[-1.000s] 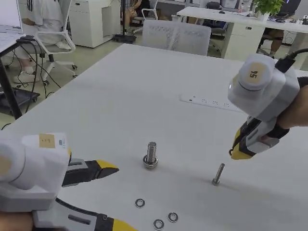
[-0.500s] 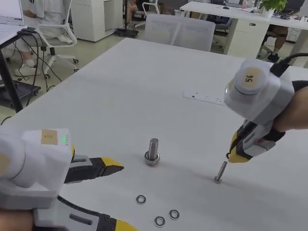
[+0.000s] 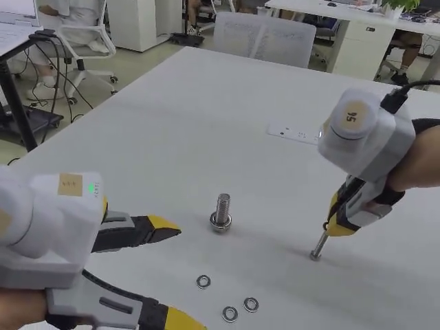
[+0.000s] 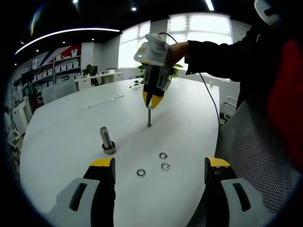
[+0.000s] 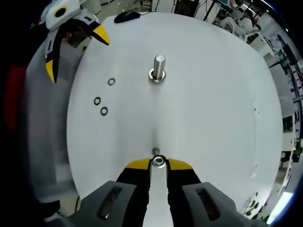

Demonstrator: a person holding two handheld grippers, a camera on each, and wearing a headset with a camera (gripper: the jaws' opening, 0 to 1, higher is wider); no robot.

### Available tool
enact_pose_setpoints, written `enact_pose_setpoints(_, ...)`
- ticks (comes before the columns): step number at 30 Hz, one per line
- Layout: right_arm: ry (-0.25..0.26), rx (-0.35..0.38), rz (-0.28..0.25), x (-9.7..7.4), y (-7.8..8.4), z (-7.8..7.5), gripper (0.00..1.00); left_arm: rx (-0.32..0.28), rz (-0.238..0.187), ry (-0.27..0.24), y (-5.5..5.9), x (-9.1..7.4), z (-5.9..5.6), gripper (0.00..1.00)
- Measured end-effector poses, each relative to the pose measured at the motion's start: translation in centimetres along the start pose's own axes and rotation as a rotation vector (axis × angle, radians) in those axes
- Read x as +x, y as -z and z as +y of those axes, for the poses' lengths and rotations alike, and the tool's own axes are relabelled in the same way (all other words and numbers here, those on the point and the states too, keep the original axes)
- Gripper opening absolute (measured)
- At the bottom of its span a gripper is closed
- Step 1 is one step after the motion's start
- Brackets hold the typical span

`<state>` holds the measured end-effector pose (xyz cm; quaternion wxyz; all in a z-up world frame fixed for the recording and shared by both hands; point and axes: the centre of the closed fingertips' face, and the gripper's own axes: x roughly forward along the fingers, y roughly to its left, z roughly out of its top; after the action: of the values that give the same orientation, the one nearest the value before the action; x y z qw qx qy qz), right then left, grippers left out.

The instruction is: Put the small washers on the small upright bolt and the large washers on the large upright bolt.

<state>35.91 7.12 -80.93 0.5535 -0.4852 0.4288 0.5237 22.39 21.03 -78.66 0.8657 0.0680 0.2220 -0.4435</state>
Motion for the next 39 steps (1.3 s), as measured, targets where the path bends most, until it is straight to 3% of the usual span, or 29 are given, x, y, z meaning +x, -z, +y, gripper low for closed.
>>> enact_pose_setpoints(26, -0.018, 0.007, 0.005, 0.9, 0.6, 0.1, 0.13, 0.011, -0.001, -0.002, -0.7, 0.2, 0.4, 0.76)
enact_pose_setpoints(39, -0.043, 0.01, 0.013, 2.5, 0.9, -0.1, 0.13, 0.0, 0.0, -0.01, -0.7, 0.2, 0.7, 0.76)
